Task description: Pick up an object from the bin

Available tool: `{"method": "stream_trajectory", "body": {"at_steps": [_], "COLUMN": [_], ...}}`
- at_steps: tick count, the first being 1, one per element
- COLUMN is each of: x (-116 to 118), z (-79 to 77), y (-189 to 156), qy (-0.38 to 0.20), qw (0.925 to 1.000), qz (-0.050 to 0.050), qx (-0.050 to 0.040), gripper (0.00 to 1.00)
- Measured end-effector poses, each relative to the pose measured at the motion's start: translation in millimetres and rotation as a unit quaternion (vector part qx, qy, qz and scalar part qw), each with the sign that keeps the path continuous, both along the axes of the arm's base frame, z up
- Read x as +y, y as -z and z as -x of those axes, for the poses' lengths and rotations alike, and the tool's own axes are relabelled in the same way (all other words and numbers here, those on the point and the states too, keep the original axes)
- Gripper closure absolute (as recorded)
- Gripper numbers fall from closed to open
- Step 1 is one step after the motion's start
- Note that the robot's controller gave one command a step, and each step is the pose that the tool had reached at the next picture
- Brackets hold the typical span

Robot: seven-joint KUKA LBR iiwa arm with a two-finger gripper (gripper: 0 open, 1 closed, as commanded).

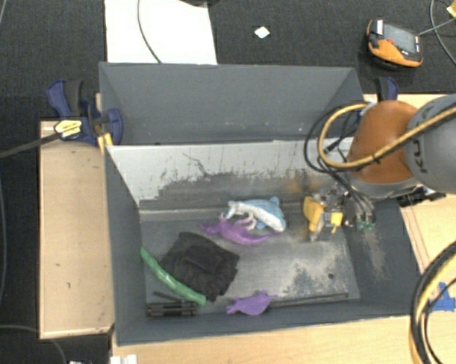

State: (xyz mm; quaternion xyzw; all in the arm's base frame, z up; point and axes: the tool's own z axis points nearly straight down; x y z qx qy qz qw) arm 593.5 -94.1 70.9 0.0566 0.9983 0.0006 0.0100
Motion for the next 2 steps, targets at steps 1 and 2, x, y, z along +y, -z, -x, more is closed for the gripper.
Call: {"method": "stream_trajectory", "body": {"at_steps": [1,2], "x": [1,0], "z": [3.3,0.9], "y": [-27,-53], "qy": [0.000,-0.001], "qw": [1.0000,1.0000], "qz": [-0.001,0.000], "qx": [0.0057,0.0016], "gripper": [1.00,1.00]}}
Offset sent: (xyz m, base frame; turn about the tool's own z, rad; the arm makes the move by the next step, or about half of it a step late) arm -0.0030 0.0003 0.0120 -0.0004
